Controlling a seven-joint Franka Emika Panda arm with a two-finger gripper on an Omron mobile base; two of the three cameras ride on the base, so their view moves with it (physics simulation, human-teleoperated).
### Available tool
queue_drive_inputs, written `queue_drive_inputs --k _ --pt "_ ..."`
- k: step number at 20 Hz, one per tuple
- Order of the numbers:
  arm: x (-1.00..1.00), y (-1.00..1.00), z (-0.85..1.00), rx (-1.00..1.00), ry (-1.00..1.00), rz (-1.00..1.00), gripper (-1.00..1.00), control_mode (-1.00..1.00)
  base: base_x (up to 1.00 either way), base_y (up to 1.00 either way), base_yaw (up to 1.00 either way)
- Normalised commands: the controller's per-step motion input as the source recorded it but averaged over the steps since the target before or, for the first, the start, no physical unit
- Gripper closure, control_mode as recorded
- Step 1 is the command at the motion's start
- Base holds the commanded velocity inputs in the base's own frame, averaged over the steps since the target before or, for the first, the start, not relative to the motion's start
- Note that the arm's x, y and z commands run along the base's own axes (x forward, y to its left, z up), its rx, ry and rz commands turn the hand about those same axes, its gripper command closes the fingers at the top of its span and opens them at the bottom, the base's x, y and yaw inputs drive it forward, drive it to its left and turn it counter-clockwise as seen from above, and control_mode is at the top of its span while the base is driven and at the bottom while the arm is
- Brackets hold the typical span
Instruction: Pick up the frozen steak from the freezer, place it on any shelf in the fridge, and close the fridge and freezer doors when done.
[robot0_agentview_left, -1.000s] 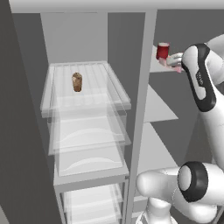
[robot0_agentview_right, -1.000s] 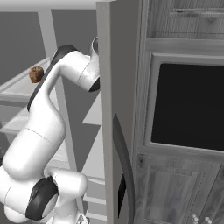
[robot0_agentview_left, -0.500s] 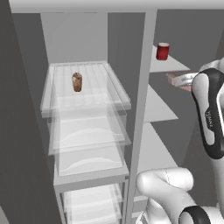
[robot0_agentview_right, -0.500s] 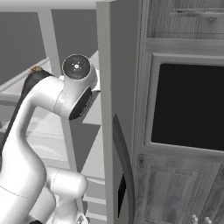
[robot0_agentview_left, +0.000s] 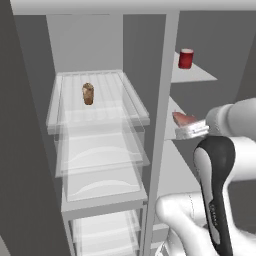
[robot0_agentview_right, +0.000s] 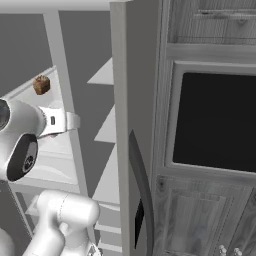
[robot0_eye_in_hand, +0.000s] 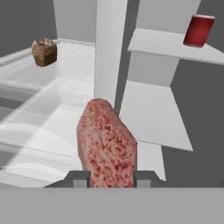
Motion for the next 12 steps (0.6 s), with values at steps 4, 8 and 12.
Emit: queue_drive_inputs --k 4,8,12 --pt "-1.0 1.0 0.0 -0.01 -0.02 0.0 1.0 -1.0 0.0 0.0 0.0" --pt "-0.94 1.0 0.16 0.0 -0.13 -0.03 1.0 -1.0 0.0 0.0 0.0" --pt "-0.19 1.0 0.25 0.0 -0.13 -0.24 1.0 -1.0 0.0 0.0 0.0"
